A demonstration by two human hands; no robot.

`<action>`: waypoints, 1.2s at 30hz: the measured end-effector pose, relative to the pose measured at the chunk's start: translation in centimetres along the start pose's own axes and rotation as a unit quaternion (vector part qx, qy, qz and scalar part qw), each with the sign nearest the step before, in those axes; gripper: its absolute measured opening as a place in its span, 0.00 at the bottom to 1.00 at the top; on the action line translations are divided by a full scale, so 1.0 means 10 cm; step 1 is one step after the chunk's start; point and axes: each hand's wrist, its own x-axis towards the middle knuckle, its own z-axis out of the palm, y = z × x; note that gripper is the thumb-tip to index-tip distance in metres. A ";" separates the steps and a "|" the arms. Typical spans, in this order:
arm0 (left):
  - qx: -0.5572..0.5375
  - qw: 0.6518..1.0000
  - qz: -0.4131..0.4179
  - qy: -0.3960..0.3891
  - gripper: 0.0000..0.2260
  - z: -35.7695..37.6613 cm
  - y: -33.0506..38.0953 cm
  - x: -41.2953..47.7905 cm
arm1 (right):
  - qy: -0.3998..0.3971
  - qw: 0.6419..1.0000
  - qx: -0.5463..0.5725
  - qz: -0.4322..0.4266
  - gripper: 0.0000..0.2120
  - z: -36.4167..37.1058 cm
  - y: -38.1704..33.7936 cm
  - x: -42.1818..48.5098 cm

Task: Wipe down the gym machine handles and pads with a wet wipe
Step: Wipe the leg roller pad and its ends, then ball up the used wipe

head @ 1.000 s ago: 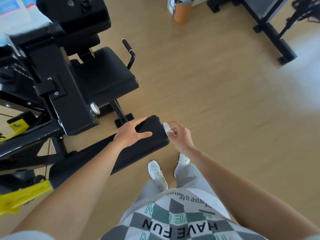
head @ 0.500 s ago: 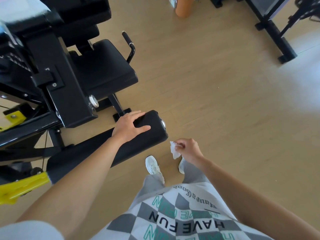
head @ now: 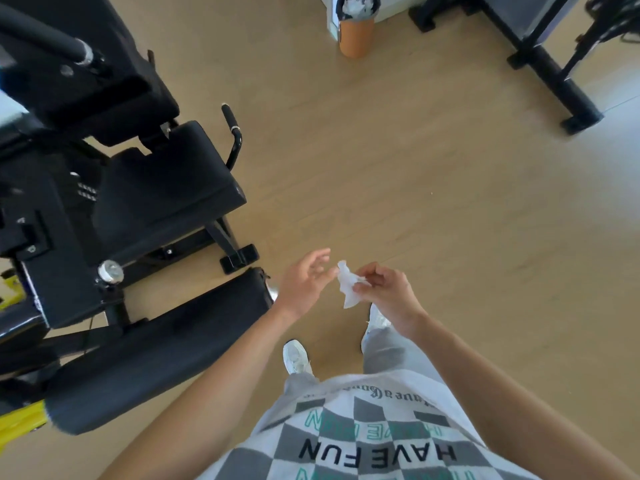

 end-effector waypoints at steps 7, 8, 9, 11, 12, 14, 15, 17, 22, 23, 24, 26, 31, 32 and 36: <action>-0.151 0.983 -0.086 -0.058 0.08 0.76 0.83 0.66 | 0.009 0.999 -0.002 -0.038 0.07 -1.08 -0.42 0.42; -0.151 0.984 -0.080 -0.046 0.07 0.84 0.92 0.73 | 0.017 0.999 -0.005 -0.037 0.07 -1.22 -0.45 0.48; -0.147 0.986 -0.075 -0.035 0.05 0.90 1.02 0.81 | 0.025 0.999 -0.009 -0.036 0.05 -1.34 -0.48 0.55; -0.138 0.988 -0.069 -0.020 0.03 0.98 1.20 0.95 | 0.046 0.999 0.000 -0.028 0.03 -1.55 -0.52 0.68; -0.136 0.988 -0.068 -0.013 0.04 1.01 1.27 1.03 | 0.059 0.998 0.013 -0.024 0.03 -1.64 -0.54 0.75; -0.131 0.989 -0.071 0.000 0.07 1.05 1.41 1.19 | 0.082 0.996 0.031 -0.021 0.04 -1.77 -0.60 0.89; -0.131 0.989 -0.073 0.006 0.08 1.06 1.47 1.29 | 0.093 0.995 0.037 -0.018 0.04 -1.82 -0.63 0.98; -0.135 0.988 -0.075 0.023 0.10 1.08 1.59 1.50 | 0.117 0.992 0.048 -0.009 0.05 -1.90 -0.70 1.16; -0.140 0.989 -0.046 0.024 0.10 1.00 1.82 2.19 | 0.140 0.987 0.071 0.011 0.04 -2.05 -1.05 1.78; -0.151 0.987 -0.040 0.022 0.09 0.97 1.88 2.36 | 0.143 0.987 0.074 0.013 0.04 -2.07 -1.14 1.95; -0.166 0.985 -0.034 0.017 0.09 0.93 1.94 2.53 | 0.145 0.987 0.072 0.017 0.04 -2.10 -1.25 2.13; -0.203 0.979 -0.033 0.000 0.08 0.82 2.08 2.90 | 0.152 0.986 0.061 0.021 0.04 -2.14 -1.50 2.50; -0.268 0.961 -0.056 -0.041 0.09 0.35 2.59 3.85 | 0.154 0.987 0.023 0.038 0.05 -2.21 -2.31 3.45; -0.270 0.960 -0.056 -0.042 0.08 0.25 2.70 4.03 | 0.152 0.987 0.016 0.038 0.05 -2.21 -2.48 3.64; -0.223 0.973 -0.031 -0.048 0.06 -0.13 3.09 4.78 | 0.142 0.990 -0.001 0.019 0.03 -2.21 -3.12 4.32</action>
